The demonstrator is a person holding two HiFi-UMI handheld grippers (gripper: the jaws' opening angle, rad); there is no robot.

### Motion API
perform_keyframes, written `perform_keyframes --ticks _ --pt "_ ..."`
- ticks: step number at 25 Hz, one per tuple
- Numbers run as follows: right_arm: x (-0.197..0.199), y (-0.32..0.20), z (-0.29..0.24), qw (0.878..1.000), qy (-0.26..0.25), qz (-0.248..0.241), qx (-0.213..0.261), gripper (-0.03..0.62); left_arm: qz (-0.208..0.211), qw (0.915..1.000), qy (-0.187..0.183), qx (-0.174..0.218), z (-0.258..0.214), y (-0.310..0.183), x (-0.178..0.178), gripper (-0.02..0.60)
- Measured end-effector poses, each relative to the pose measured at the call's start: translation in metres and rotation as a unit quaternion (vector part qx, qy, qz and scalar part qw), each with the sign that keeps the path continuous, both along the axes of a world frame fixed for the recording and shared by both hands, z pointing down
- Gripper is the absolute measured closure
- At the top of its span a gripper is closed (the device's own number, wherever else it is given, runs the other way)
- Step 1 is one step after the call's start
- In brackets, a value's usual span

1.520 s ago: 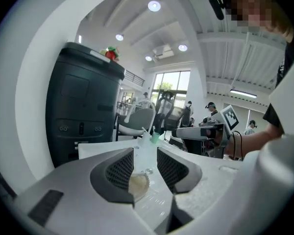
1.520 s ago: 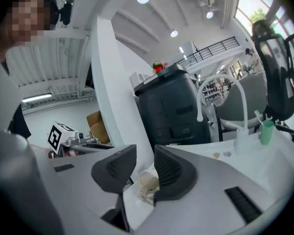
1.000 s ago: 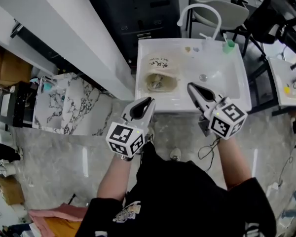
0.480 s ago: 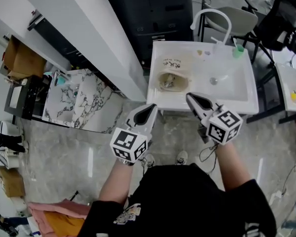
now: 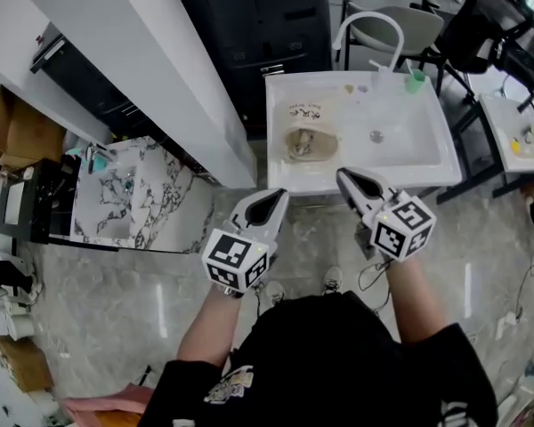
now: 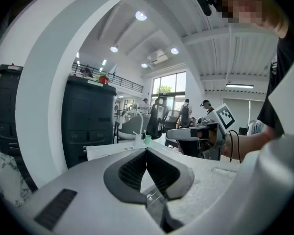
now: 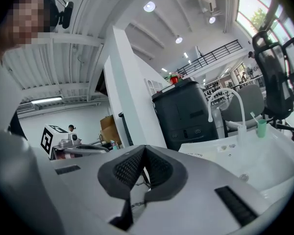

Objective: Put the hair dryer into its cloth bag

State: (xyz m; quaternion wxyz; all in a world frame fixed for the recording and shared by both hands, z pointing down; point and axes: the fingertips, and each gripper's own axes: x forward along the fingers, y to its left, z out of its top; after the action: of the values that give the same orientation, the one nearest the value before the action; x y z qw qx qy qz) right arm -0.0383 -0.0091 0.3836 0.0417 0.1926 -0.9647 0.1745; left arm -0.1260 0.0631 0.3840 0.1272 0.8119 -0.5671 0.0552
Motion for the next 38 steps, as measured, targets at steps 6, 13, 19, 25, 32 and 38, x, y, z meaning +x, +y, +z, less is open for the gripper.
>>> perform_keyframes --ticks 6,13,19,25,32,38 --pt "-0.003 0.016 -0.001 0.999 0.016 0.033 0.007 0.597 0.034 0.9993 0.013 0.002 0.003 0.008 -0.007 0.577" --pt "-0.003 0.027 0.006 0.998 0.035 0.056 0.003 0.597 0.053 0.9983 0.026 -0.007 0.012 0.014 -0.012 0.578" --pt "-0.007 0.033 0.008 0.998 0.039 0.054 0.007 0.597 0.056 0.9980 0.027 -0.010 0.015 0.019 -0.013 0.578" --pt "-0.007 0.036 0.007 0.998 0.035 0.052 0.007 0.597 0.055 0.9982 0.023 -0.008 0.011 0.020 -0.012 0.577" --pt "-0.003 0.040 0.010 0.998 0.032 0.048 0.005 0.598 0.052 0.9984 0.021 -0.006 0.011 0.023 -0.005 0.578" --pt "-0.002 0.039 0.008 0.998 0.030 0.046 0.005 0.597 0.049 0.9985 0.021 -0.009 0.010 0.024 -0.004 0.577"
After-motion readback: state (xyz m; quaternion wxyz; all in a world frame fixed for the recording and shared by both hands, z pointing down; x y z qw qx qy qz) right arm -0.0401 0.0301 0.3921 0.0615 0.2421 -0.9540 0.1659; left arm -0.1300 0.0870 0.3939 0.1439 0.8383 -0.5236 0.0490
